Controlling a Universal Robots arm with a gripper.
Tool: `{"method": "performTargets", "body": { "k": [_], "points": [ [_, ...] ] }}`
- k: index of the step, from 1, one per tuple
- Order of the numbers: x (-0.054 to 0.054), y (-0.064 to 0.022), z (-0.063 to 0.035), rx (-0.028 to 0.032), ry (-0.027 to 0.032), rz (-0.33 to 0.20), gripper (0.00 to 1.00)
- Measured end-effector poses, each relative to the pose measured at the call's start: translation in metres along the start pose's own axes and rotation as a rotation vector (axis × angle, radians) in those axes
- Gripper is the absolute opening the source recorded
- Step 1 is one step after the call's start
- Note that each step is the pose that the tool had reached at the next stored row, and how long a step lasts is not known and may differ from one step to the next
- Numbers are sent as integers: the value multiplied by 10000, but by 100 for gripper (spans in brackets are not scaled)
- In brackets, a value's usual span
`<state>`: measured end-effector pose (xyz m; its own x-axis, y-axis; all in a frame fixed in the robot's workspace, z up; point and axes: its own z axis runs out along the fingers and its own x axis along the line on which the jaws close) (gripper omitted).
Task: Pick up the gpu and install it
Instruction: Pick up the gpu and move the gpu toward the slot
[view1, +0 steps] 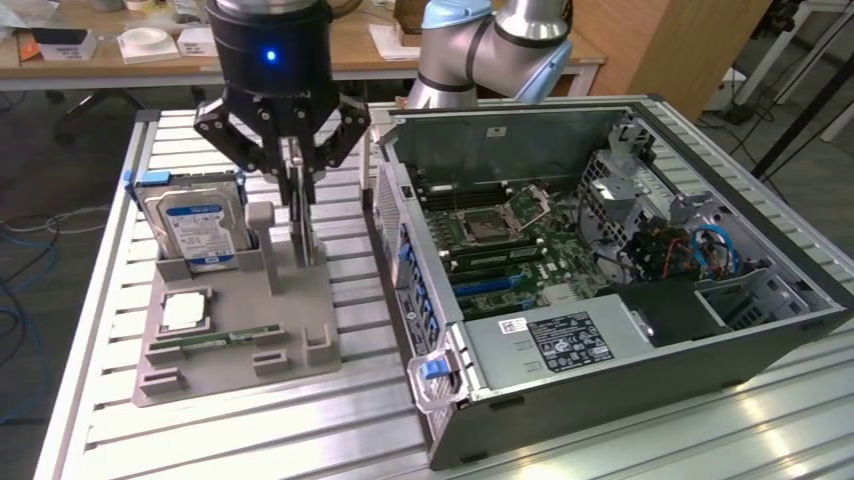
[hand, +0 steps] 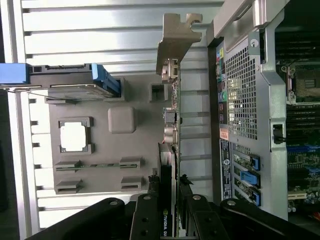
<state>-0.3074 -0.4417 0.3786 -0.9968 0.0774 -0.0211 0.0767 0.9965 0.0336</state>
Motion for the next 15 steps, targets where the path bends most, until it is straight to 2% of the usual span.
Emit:
{"method": "performTargets", "body": {
  "k": [8,15],
  "points": [
    [-5,8,-226,0,-3,0,26],
    [-5,8,-254,-2,-11,-1,26]
  ]
}}
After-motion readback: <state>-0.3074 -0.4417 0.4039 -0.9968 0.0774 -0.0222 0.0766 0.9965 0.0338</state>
